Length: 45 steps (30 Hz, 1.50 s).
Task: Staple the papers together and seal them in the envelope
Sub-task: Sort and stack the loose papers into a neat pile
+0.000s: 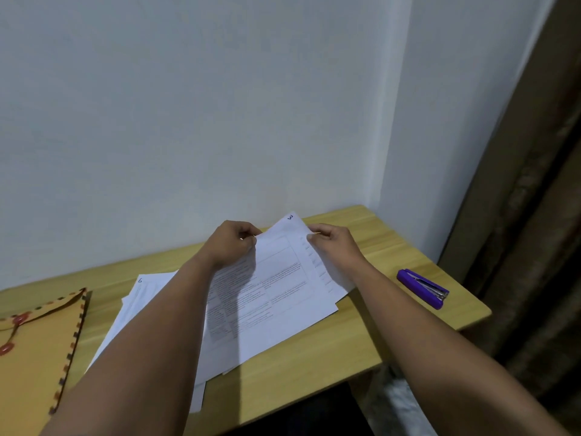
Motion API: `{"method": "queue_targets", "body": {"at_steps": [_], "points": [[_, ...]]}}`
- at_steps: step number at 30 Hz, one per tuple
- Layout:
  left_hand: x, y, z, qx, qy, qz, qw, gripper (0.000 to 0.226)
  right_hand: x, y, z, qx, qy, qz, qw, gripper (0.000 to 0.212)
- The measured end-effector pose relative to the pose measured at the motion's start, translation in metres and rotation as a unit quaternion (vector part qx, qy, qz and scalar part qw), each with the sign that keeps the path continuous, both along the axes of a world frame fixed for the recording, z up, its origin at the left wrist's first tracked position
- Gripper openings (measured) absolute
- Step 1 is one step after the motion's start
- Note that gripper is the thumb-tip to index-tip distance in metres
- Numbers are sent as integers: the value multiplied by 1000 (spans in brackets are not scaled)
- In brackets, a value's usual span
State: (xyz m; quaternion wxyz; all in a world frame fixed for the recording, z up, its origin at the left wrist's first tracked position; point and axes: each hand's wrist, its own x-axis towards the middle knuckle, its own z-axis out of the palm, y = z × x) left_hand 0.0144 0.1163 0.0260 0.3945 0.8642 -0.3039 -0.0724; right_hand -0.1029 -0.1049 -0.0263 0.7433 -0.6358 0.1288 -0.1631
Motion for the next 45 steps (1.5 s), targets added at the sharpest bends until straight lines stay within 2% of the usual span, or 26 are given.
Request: {"method": "queue_targets", "body": {"at_steps": [13,22,28,34,45], "points": [[-6,22,14,-47,-3,34,998,24,-1,31,14,26,3,9,1000,19],[-9,26,12,-36,-7,32,999,26,0,46,13,32,2,15,999,18],[-9,28,11,-34,-33,54,997,12,3,50,8,28,-3,5,1000,15],[-8,33,6,-18,-34,47,998,15,1,51,4,34,2,1,999,15],[-14,33,3,-9,-46,37,998,14,-7,66,-5,-14,-29,-42,999,16]]}}
